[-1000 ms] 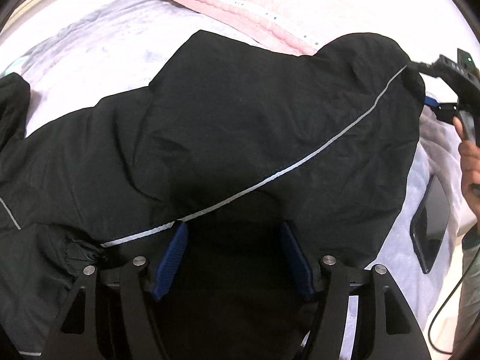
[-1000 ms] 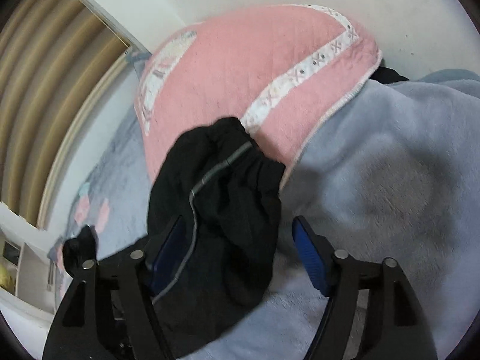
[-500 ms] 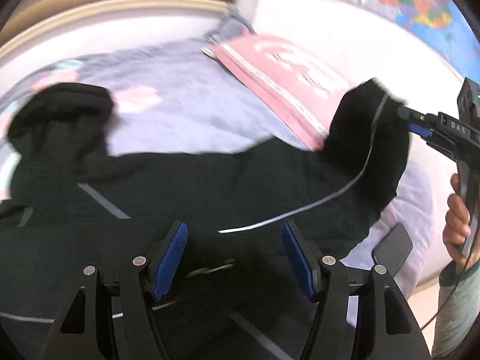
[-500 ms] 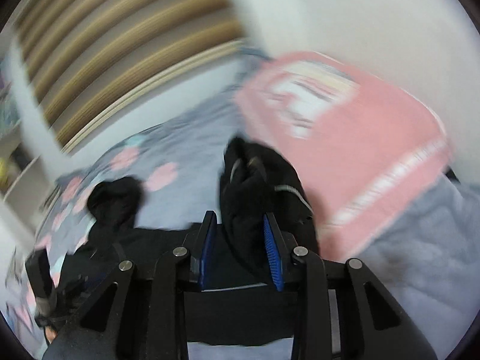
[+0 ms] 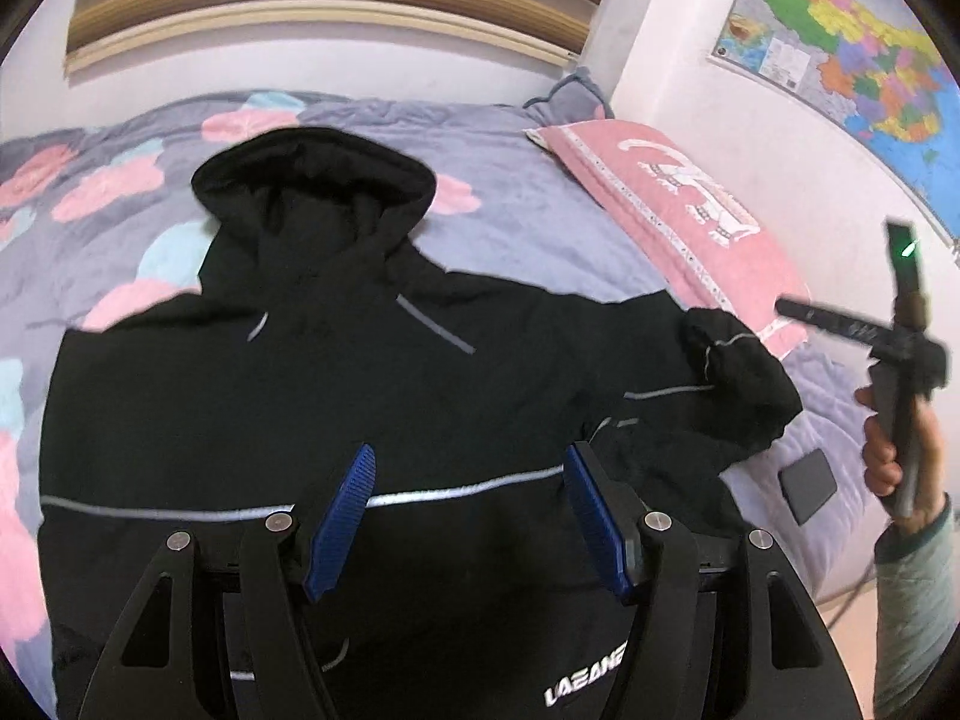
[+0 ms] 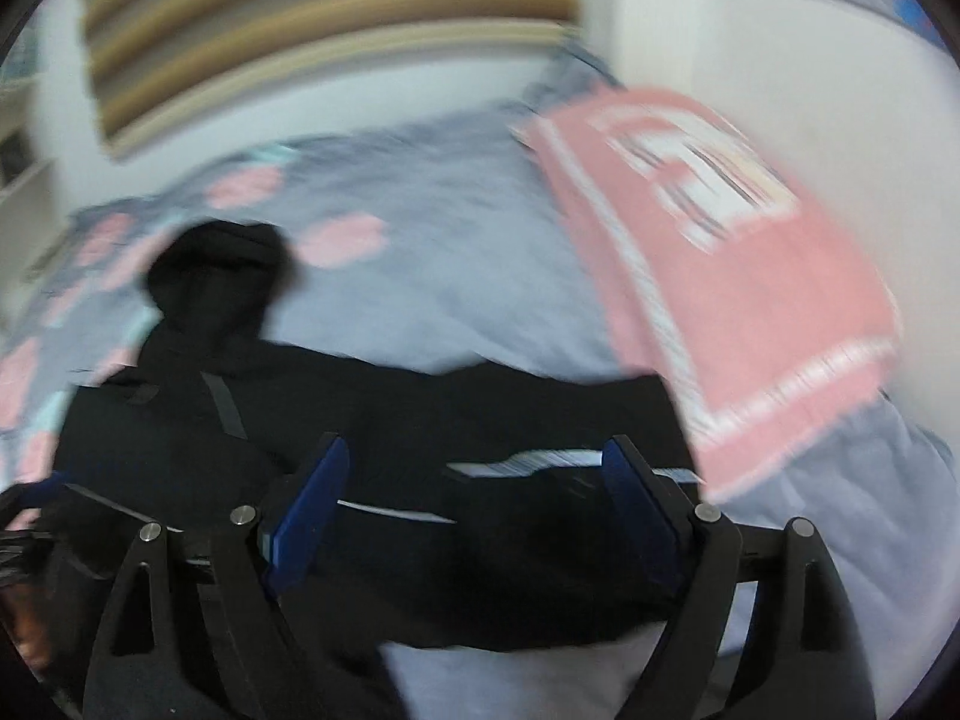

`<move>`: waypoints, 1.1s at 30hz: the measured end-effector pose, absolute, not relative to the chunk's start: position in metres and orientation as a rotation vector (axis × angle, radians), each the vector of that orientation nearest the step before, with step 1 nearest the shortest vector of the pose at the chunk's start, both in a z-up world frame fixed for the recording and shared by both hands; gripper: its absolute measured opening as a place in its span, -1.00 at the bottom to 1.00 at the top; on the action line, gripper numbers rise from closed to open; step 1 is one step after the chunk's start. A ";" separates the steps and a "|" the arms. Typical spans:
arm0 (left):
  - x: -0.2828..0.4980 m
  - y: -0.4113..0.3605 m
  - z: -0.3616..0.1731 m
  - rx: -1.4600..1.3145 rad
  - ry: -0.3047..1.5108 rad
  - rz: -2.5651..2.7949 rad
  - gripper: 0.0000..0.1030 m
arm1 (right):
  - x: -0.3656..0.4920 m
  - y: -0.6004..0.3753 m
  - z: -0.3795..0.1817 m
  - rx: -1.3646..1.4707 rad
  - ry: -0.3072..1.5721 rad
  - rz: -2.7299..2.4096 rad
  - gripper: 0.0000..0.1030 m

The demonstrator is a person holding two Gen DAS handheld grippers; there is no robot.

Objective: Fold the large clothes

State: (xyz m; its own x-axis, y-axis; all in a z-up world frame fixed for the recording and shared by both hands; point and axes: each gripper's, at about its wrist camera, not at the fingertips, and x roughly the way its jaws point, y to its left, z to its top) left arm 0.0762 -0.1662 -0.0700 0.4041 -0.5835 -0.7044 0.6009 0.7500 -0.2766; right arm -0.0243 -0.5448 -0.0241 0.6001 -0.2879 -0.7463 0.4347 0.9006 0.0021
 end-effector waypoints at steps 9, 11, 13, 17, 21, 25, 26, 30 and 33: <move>0.084 -0.157 -0.094 -0.016 0.953 -0.739 0.30 | 0.008 -0.547 -0.129 0.027 1.028 -0.583 0.45; 0.084 -0.149 -0.092 -0.016 0.941 -0.725 0.30 | 0.018 -0.554 -0.137 0.055 1.053 -0.600 -0.44; 0.086 -0.137 -0.089 -0.021 0.925 -0.700 0.30 | 0.018 -0.556 -0.126 0.127 1.045 -0.596 -0.49; 0.091 -0.116 -0.085 -0.081 0.913 -0.687 0.30 | 0.014 -0.510 -0.070 0.171 0.917 -0.415 -0.98; 0.092 -0.099 -0.083 -0.119 0.901 -0.680 0.30 | 0.024 -0.429 -0.013 0.020 0.819 -0.278 -0.98; 0.089 -0.080 -0.085 -0.126 0.900 -0.674 0.30 | 0.028 -0.392 0.006 -0.161 0.792 -0.310 -0.32; 0.090 -0.076 -0.086 -0.131 0.901 -0.668 0.30 | 0.027 -0.396 0.004 -0.173 0.792 -0.340 0.37; 0.093 -0.065 -0.092 -0.161 0.913 -0.656 0.30 | 0.014 -0.450 -0.025 -0.069 0.852 -0.472 0.58; 0.095 -0.065 -0.096 -0.168 0.926 -0.653 0.30 | -0.002 -0.490 -0.050 0.021 0.901 -0.539 0.58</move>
